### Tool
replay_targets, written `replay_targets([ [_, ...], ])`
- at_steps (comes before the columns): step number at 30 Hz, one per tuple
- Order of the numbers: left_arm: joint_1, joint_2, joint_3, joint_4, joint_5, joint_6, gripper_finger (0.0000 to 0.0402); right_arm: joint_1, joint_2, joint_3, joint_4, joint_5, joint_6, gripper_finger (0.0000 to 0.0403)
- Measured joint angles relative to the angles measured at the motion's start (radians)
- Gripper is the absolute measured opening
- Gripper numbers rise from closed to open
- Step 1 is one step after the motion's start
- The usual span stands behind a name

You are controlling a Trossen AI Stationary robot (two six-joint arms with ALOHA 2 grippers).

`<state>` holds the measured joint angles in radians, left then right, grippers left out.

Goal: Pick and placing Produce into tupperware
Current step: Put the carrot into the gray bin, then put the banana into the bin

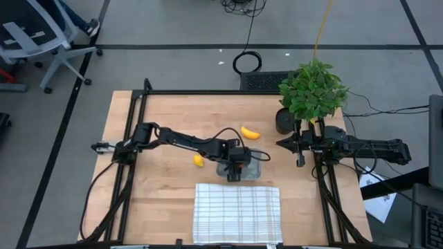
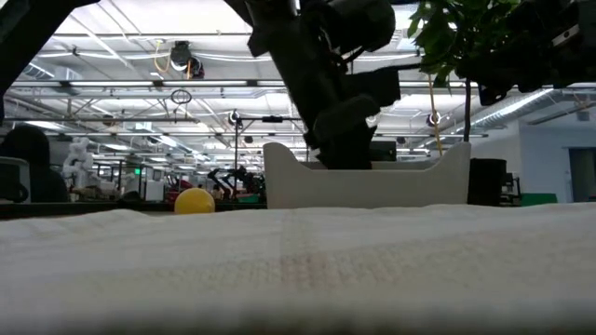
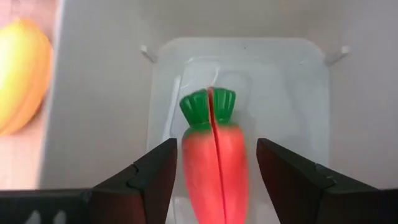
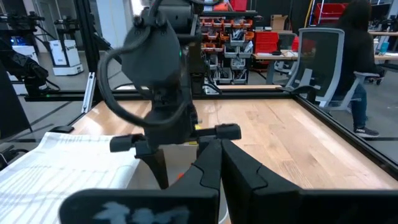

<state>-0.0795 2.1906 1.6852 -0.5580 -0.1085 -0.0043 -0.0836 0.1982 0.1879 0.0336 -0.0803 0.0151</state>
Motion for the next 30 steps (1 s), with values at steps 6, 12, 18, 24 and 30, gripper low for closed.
replay_targets([
  [6,-0.002,0.0,0.098,-0.119,-0.002,0.023,0.0225,0.0,0.0,0.0,0.0,0.0,0.0,0.0],
  [12,-0.021,-0.002,0.198,-0.227,-0.069,0.082,0.0225,0.0,0.0,0.0,0.0,0.0,0.0,0.0],
  [18,-0.037,-0.002,0.236,-0.256,-0.076,0.105,0.0195,0.0,0.0,0.0,0.0,0.0,0.0,0.0],
  [24,-0.032,-0.002,0.236,-0.284,-0.075,0.078,0.0095,0.0,0.0,0.0,0.0,0.0,0.006,0.0],
  [30,-0.033,-0.002,0.236,-0.29,-0.037,0.075,0.0007,0.0,0.0,0.0,-0.001,0.0,0.007,0.0],
])
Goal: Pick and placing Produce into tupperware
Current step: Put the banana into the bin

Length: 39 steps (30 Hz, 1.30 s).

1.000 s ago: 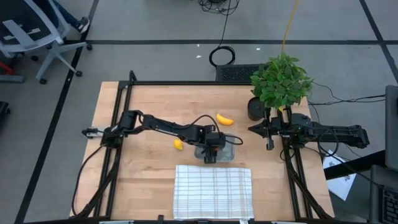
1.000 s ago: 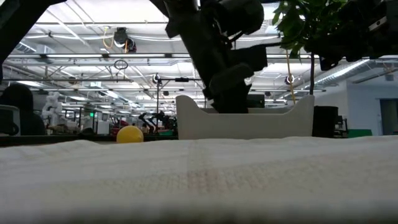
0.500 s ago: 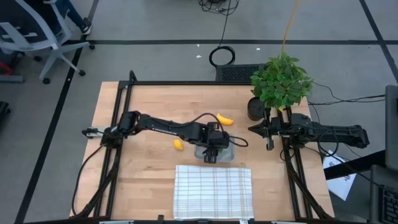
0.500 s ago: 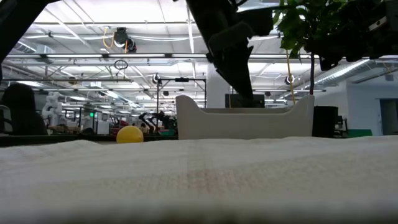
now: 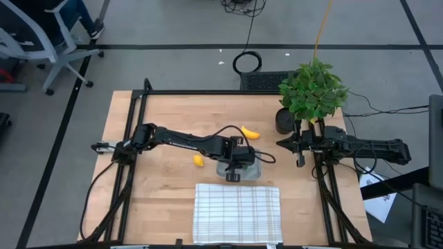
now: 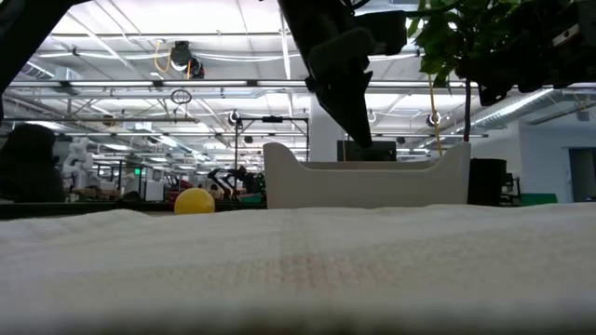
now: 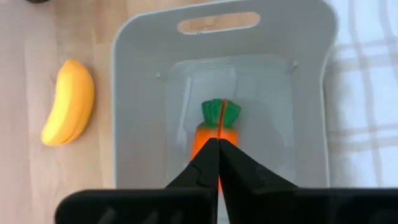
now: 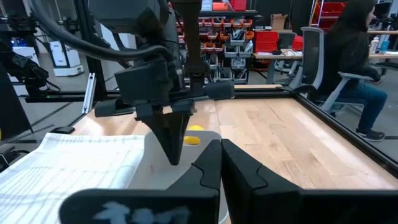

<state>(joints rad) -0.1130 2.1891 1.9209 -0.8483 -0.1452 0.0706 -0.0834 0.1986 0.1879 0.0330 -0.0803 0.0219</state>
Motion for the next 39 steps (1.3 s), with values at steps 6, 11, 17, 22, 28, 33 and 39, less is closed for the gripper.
replay_targets([
  [6,-0.011,0.0,0.0,-0.027,-0.001,0.006,0.0005,0.0,0.0,0.0,0.0,0.0,0.0,0.0],
  [11,-0.028,-0.038,-0.001,-0.099,-0.139,-0.003,0.0003,0.0,0.0,0.0,0.0,0.0,0.0,0.0],
  [17,-0.054,-0.134,-0.001,-0.146,-0.282,-0.015,0.0001,0.0,0.007,0.0,-0.007,0.0,-0.008,0.0],
  [22,-0.074,-0.257,-0.025,-0.143,-0.357,-0.005,0.0001,0.0,0.01,0.001,0.015,0.0,-0.02,0.0],
  [28,-0.084,-0.462,-0.227,0.094,-0.346,0.046,0.0,0.0,0.011,0.002,0.037,0.0,-0.031,0.0],
  [33,-0.026,-0.642,-0.55,0.545,-0.079,0.102,0.0,0.0,0.013,0.002,0.041,0.0,-0.048,0.0],
  [39,0.055,-0.794,-0.924,0.897,-0.023,0.107,0.0,0.0,0.012,0.002,0.075,0.0,-0.076,0.0],
])
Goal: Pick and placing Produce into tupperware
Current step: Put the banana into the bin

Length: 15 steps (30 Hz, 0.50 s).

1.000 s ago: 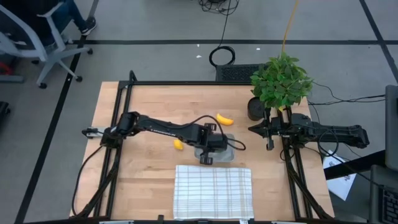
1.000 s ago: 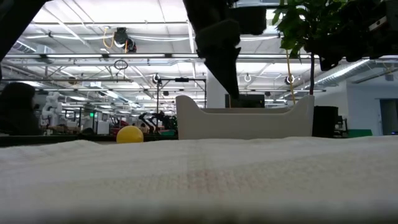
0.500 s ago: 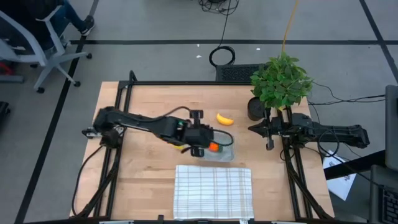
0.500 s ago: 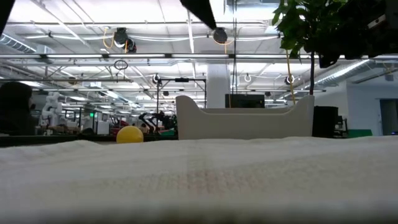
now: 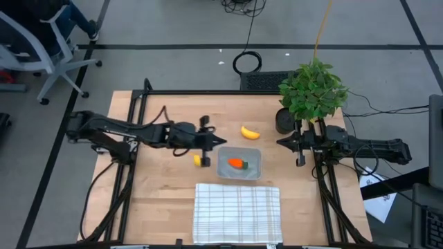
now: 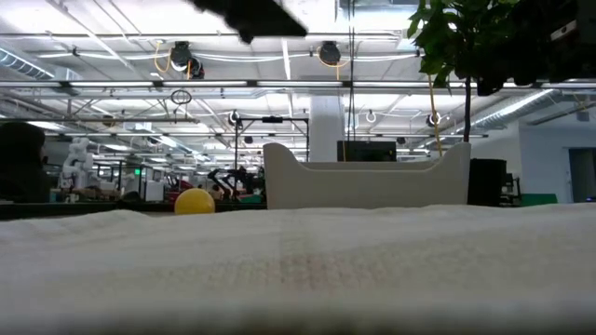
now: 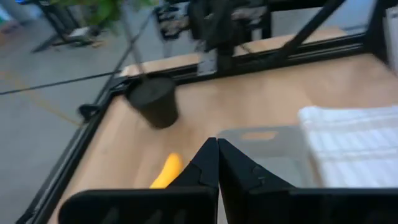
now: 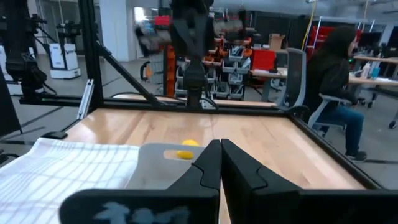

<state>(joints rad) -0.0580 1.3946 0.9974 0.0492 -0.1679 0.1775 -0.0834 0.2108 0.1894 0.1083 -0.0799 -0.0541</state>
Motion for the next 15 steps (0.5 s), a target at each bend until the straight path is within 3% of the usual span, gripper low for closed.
replay_targets([
  [9,0.087,-0.389,-0.322,0.121,-0.037,0.079,0.0,0.0,0.0,-0.001,0.02,0.002,-0.109,0.0],
  [15,0.114,-0.536,-0.512,0.244,0.022,0.142,0.0,0.0,0.0,-0.001,0.016,0.003,-0.177,0.0],
])
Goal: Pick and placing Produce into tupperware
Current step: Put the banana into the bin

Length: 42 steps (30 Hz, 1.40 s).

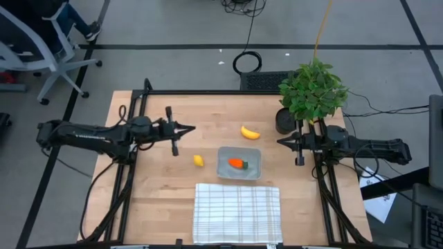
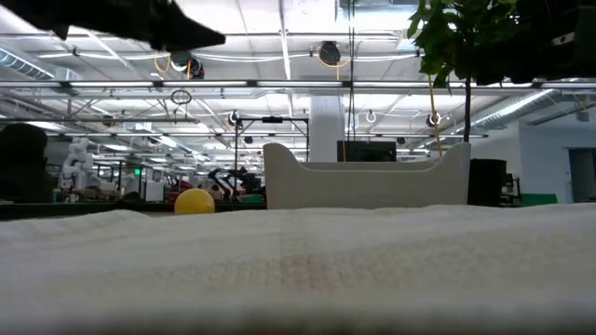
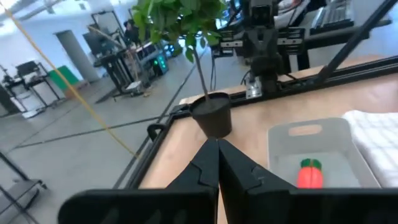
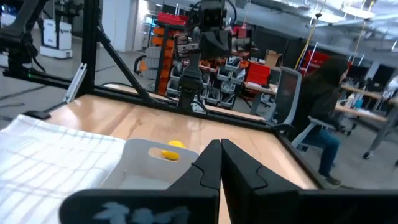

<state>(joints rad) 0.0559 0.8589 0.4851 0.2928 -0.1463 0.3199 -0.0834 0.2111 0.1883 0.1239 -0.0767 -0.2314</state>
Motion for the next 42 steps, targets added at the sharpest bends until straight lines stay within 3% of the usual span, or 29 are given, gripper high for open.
replay_targets([
  [8,0.028,-0.035,-0.114,-0.004,0.009,0.029,0.0,0.0,0.005,0.0,0.001,0.003,-0.016,0.0],
  [12,0.054,-0.035,-0.139,-0.004,0.004,0.044,0.0,0.0,0.044,0.0,0.0,0.106,0.009,0.0],
  [24,0.076,-0.035,-0.141,0.021,-0.062,0.154,0.0016,-0.001,0.28,-0.001,0.195,0.132,-0.05,0.0],
  [32,0.076,-0.035,-0.141,0.026,-0.064,0.175,0.0004,0.1,0.41,-0.001,0.244,0.152,-0.119,0.0],
  [42,0.076,-0.035,-0.141,0.026,-0.064,0.153,0.0021,0.137,0.621,-0.001,0.472,0.181,-0.234,0.0],
])
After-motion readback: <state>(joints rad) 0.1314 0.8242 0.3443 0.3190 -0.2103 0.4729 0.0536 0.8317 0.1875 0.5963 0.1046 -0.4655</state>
